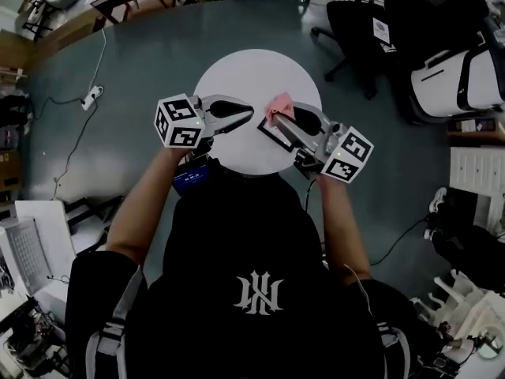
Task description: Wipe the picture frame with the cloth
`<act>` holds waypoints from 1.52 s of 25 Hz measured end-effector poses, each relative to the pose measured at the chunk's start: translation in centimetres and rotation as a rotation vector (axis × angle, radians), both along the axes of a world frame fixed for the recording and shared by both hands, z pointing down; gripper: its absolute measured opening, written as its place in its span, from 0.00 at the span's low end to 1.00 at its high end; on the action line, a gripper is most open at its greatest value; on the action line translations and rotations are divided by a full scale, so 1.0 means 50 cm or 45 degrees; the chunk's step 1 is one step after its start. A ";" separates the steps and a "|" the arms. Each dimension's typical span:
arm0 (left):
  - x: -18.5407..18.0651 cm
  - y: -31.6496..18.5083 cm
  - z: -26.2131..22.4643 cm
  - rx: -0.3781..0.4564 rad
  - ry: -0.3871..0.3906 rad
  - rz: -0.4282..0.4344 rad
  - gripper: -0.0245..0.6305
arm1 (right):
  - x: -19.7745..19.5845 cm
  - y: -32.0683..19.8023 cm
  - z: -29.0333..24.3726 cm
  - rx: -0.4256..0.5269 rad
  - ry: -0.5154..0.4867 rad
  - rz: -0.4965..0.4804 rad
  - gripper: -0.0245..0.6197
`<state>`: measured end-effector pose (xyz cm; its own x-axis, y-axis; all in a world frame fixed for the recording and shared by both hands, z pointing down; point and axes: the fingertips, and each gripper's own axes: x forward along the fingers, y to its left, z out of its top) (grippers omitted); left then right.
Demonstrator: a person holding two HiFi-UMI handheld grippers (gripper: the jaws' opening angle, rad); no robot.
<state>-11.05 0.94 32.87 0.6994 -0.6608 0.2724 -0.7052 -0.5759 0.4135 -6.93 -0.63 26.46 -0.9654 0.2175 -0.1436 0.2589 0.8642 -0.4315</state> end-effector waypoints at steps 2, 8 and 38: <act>-0.016 0.059 -0.049 0.069 0.004 -0.030 0.04 | -0.029 0.060 -0.038 0.036 -0.045 -0.053 0.17; -0.047 0.190 -0.163 0.235 0.096 -0.077 0.04 | -0.042 0.199 -0.111 0.168 -0.054 -0.038 0.17; 0.009 0.533 -0.098 0.263 0.137 0.251 0.04 | 0.012 0.605 -0.031 0.113 0.199 0.280 0.17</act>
<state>-10.58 27.60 27.97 0.8371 -0.5433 0.0640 -0.5302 -0.7768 0.3398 -6.32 29.63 24.94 -0.9998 0.0055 0.0211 -0.0027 0.9284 -0.3716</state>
